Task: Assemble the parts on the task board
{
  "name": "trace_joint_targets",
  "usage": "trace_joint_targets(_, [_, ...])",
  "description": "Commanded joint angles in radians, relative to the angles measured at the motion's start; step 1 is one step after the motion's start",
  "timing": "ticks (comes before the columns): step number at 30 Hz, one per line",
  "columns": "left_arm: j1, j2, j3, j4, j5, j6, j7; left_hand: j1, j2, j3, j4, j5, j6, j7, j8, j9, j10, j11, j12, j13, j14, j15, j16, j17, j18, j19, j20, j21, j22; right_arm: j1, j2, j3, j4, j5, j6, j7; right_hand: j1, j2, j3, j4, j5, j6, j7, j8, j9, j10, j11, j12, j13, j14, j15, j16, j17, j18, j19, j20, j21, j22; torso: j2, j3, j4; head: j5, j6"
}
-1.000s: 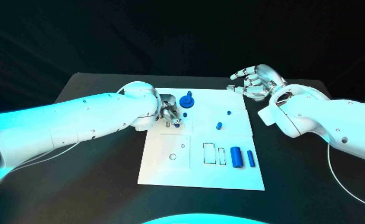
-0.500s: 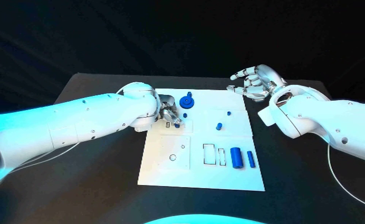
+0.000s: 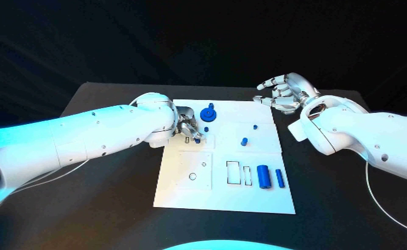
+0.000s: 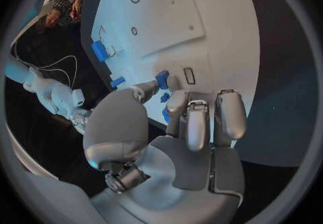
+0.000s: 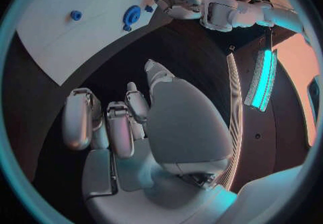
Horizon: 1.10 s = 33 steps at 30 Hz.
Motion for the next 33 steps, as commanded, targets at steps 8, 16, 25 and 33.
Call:
trace_joint_targets(8, [-0.001,-0.012,0.013,0.009,0.035,-0.038,0.006,-0.076,-0.001,-0.138,0.031,-0.006,0.005,0.003,-0.011,0.008,0.000,-0.002,0.002,0.005,0.094,-0.007,0.005,0.226,-0.008,0.005,-0.004,-0.003,0.001,-0.001,0.000,0.000,-0.001,-0.007,0.007,0.016,-0.014,-0.001,0.003,0.002,0.003,-0.001,-0.002,0.007,-0.001,-0.008,0.000,-0.006,-0.002,0.089,0.002,-0.007,0.206,0.008,-0.009,-0.001,-0.008,0.074,0.000,-0.0002,-0.0001,0.000,0.005])
trace_joint_targets(16, [0.000,-0.027,0.045,0.017,0.082,-0.051,0.007,-0.114,0.008,-0.206,0.032,-0.023,0.003,0.003,-0.013,0.014,-0.003,-0.002,-0.001,0.002,0.093,-0.008,0.005,0.226,-0.008,0.005,-0.004,-0.005,0.001,-0.001,0.001,0.000,-0.005,-0.006,0.007,0.017,-0.014,-0.001,0.003,0.002,0.003,-0.001,-0.002,0.007,-0.001,-0.008,0.000,-0.006,-0.002,0.089,0.002,-0.007,0.206,0.008,-0.009,-0.001,-0.008,0.074,-0.001,0.0004,0.0002,0.001,0.010])
trace_joint_targets(25, [0.026,-0.047,0.082,-0.005,0.129,-0.041,0.006,0.034,0.045,-0.208,0.026,-0.001,-0.044,0.022,-0.044,0.014,-0.070,0.014,-0.070,-0.086,0.088,0.005,-0.004,0.210,0.000,-0.021,0.006,-0.025,-0.037,-0.002,0.001,0.000,-0.007,-0.006,0.006,0.018,-0.014,-0.001,0.003,0.002,0.003,-0.001,-0.002,0.007,-0.001,-0.008,0.000,-0.006,-0.002,0.089,0.002,-0.007,0.206,0.008,-0.009,-0.001,-0.008,0.074,0.000,-0.0001,0.0007,0.002,0.022])
trace_joint_targets(33, [0.074,-0.019,0.090,-0.114,0.149,0.004,0.013,0.082,0.043,-0.195,0.029,-0.002,-0.150,0.085,-0.165,-0.059,-0.179,0.069,-0.160,-0.211,0.077,0.052,-0.020,0.183,0.013,-0.067,0.042,-0.064,-0.103,-0.002,-0.001,0.000,-0.008,-0.005,0.007,0.018,-0.018,0.000,0.003,0.002,0.003,-0.002,-0.002,0.007,-0.002,-0.008,0.000,-0.006,-0.002,0.089,0.002,-0.008,0.204,0.008,-0.009,-0.001,-0.010,0.073,0.002,-0.0007,0.0017,0.004,0.029])
